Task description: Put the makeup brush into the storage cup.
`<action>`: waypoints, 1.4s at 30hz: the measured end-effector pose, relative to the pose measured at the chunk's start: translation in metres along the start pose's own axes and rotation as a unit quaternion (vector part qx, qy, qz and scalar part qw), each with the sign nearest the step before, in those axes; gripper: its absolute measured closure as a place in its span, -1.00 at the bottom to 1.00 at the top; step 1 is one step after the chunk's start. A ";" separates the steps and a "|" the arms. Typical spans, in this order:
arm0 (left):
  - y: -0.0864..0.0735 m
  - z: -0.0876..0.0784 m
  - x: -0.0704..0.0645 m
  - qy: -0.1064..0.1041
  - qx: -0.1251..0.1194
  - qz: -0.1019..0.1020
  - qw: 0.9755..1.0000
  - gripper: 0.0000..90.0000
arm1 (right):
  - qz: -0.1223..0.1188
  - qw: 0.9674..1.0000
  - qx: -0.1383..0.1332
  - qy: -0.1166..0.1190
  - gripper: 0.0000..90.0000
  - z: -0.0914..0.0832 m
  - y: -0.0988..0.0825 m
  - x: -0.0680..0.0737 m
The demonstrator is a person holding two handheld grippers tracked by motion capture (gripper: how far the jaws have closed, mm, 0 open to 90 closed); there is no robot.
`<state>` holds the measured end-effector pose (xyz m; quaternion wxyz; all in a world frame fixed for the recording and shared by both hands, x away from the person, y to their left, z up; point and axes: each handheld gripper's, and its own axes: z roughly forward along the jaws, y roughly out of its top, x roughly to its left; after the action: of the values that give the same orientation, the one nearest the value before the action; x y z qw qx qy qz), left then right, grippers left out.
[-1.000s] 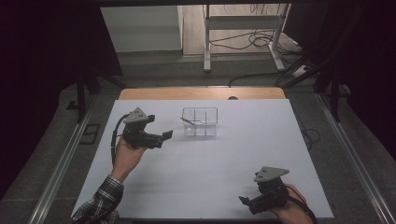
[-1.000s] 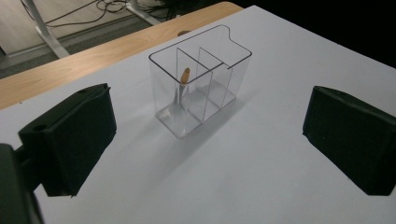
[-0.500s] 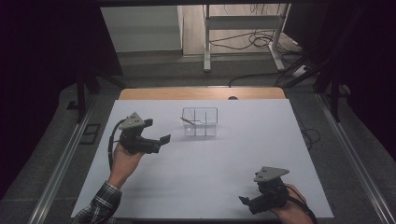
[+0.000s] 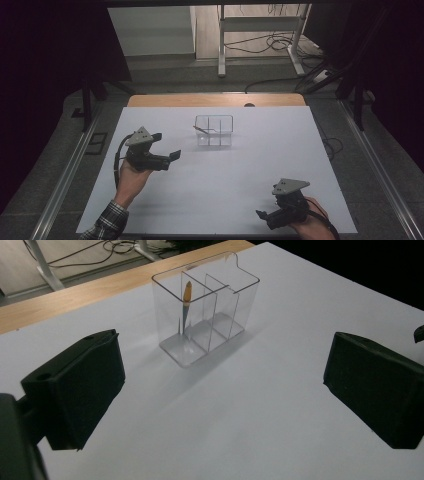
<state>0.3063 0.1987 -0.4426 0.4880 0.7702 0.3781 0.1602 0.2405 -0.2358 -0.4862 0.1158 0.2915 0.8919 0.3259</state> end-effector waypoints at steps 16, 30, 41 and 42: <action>-0.015 -0.012 -0.004 0.004 0.000 -0.012 1.000 -0.92 | 0.000 1.000 0.000 -0.001 -0.99 -0.001 0.000 0.000; -0.030 -0.023 -0.012 0.000 0.002 -0.020 1.000 -0.92 | 0.002 1.000 -0.005 -0.002 -1.00 -0.002 0.000 0.000; -0.042 -0.034 -0.016 0.000 0.005 -0.025 1.000 -0.92 | 0.017 1.000 -0.015 -0.001 -0.99 -0.005 -0.001 -0.006; -0.043 -0.035 -0.016 0.001 0.006 -0.025 1.000 -0.92 | 0.019 1.000 -0.017 -0.001 -0.99 -0.005 -0.002 -0.007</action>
<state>0.2558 0.2188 -0.4619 0.4872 0.7630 0.3987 0.1465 0.2434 -0.2436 -0.4832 0.1153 0.3062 0.8805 0.3431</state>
